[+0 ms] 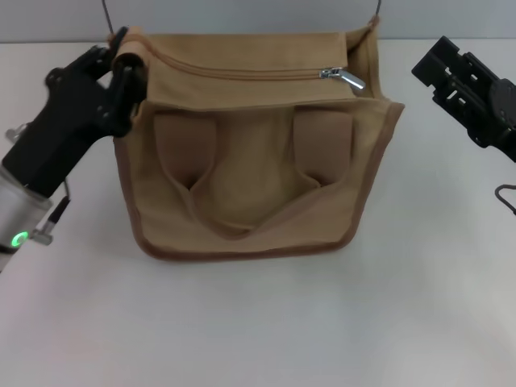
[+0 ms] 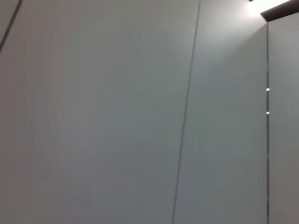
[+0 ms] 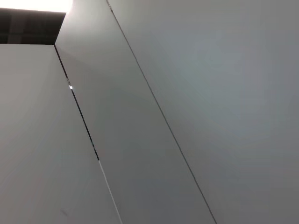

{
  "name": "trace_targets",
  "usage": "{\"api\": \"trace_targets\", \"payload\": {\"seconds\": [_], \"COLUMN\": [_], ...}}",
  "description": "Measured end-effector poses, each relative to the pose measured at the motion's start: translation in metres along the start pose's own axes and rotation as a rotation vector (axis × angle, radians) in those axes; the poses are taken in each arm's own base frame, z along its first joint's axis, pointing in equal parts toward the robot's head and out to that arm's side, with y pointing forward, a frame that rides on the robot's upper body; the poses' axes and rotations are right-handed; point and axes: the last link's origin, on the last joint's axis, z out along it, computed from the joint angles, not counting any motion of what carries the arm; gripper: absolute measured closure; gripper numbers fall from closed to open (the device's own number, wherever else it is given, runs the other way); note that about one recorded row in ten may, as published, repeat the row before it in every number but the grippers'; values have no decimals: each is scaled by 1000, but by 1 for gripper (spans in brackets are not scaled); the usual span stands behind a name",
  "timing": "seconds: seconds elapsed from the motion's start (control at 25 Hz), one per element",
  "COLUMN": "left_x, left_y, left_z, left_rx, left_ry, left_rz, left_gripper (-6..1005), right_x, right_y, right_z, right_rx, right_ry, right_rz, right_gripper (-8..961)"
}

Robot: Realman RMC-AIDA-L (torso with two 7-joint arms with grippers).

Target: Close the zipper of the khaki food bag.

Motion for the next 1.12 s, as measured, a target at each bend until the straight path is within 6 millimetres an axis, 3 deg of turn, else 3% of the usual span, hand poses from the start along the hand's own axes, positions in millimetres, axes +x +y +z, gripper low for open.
{"api": "trace_targets", "payload": {"seconds": [0.08,0.12,0.2,0.28,0.32,0.36,0.48,0.52,0.56,0.64,0.72,0.84,1.0,1.04,1.12], "left_x": [0,1,1,0,0,0,4,11,11,24,31,31,18,4,-1], "left_y": [-3,-6,-8,-11,-12,-12,-10,-7,-7,-2,10,18,30,38,40], "left_z": [-8,-22,-27,-45,-66,-66,-97,-117,-117,-136,-144,-143,-132,-121,-115], "left_rx": [22,68,89,152,209,209,266,272,272,219,42,-84,-275,-399,-442], "left_ry": [-7,-10,-11,-20,-36,-36,-48,-52,-52,-69,-159,-222,-345,-420,-438], "left_rz": [2,3,3,6,14,14,23,26,26,-2,-9,-10,-4,31,48], "left_gripper": [959,959,889,818,783,731,577,525,457,320,268,191,165,165,165], "right_x": [1,3,4,6,6,6,7,9,9,14,25,29,40,44,52], "right_y": [2,5,7,8,8,8,10,15,15,22,35,40,45,46,48], "right_z": [-2,-3,-3,-3,-2,-2,-3,-5,-5,-6,-2,4,14,17,20], "right_rx": [-3,-7,-9,-12,-16,-16,-30,-62,-62,-109,-239,-321,-465,-493,-529], "right_ry": [-10,-23,-28,-31,-29,-29,-19,-8,-8,16,103,166,315,356,416], "right_rz": [-31,-63,-75,-82,-83,-83,-89,-120,-120,-155,-194,-197,-219,-223,-221], "right_gripper": [323,303,261,220,205,190,145,130,130,130,131,131,132,132,132]}}
